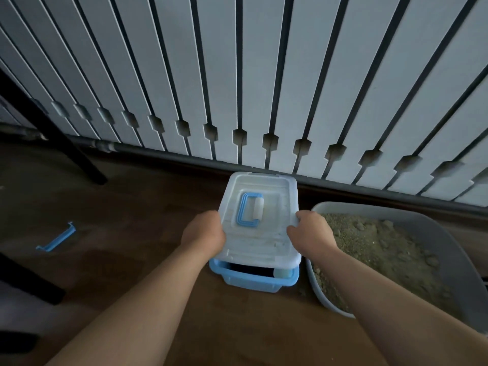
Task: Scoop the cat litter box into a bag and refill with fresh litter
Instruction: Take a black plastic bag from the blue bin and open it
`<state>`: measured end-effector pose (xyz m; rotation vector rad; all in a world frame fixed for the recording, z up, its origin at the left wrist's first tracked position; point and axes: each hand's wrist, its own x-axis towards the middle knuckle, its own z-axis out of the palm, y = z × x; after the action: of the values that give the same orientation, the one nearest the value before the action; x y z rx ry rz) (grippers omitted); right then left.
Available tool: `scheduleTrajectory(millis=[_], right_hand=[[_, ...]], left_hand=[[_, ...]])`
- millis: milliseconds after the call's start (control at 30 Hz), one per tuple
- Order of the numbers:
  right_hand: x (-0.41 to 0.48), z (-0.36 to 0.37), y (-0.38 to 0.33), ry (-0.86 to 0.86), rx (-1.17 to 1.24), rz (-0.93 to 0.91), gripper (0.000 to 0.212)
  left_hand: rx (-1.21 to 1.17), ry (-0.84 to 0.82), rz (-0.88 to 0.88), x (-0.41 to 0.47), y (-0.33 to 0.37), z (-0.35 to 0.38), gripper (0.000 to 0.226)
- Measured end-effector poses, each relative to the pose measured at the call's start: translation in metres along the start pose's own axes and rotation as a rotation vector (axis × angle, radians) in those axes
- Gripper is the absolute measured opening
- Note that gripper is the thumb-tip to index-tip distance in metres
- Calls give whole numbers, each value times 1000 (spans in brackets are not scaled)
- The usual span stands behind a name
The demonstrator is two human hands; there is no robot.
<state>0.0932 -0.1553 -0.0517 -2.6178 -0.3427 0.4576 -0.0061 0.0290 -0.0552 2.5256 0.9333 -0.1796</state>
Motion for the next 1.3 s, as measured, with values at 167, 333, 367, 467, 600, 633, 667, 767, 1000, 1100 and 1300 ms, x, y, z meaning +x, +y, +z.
scheduleTrajectory(millis=[167, 333, 367, 467, 600, 633, 667, 767, 1000, 1100, 1300], right_hand=[[-6, 4, -21, -19, 103, -30, 16], [-7, 15, -44, -32, 404, 9, 37], [-7, 18, -49, -56, 460, 24, 36], [-3, 33, -63, -127, 636, 55, 39], [1, 52, -81, -151, 707, 29, 29], [1, 57, -85, -150, 691, 18, 25], [2, 62, -89, -145, 671, 3, 22], [4, 76, -98, -144, 608, -58, 17], [18, 102, -104, -157, 464, -160, 38], [21, 107, -105, -122, 461, -176, 29], [27, 102, -87, -170, 545, -41, 43]], left_hand=[[-2, 26, -48, 1, -21, -17, 12], [-47, 45, -71, 0, -51, -23, 12], [-58, 46, -78, 0, -57, -23, 12], [-95, 51, -113, 1, -79, -22, 13], [-200, 16, -149, 3, -101, -18, 26], [-223, 9, -161, 5, -106, -17, 31], [-235, 4, -172, 8, -111, -16, 35], [-248, -18, -213, 16, -127, -7, 45], [-252, -20, -332, 24, -146, 24, 44], [-265, -7, -354, 32, -150, 25, 44], [-255, -35, -343, 35, -147, 25, 48]])
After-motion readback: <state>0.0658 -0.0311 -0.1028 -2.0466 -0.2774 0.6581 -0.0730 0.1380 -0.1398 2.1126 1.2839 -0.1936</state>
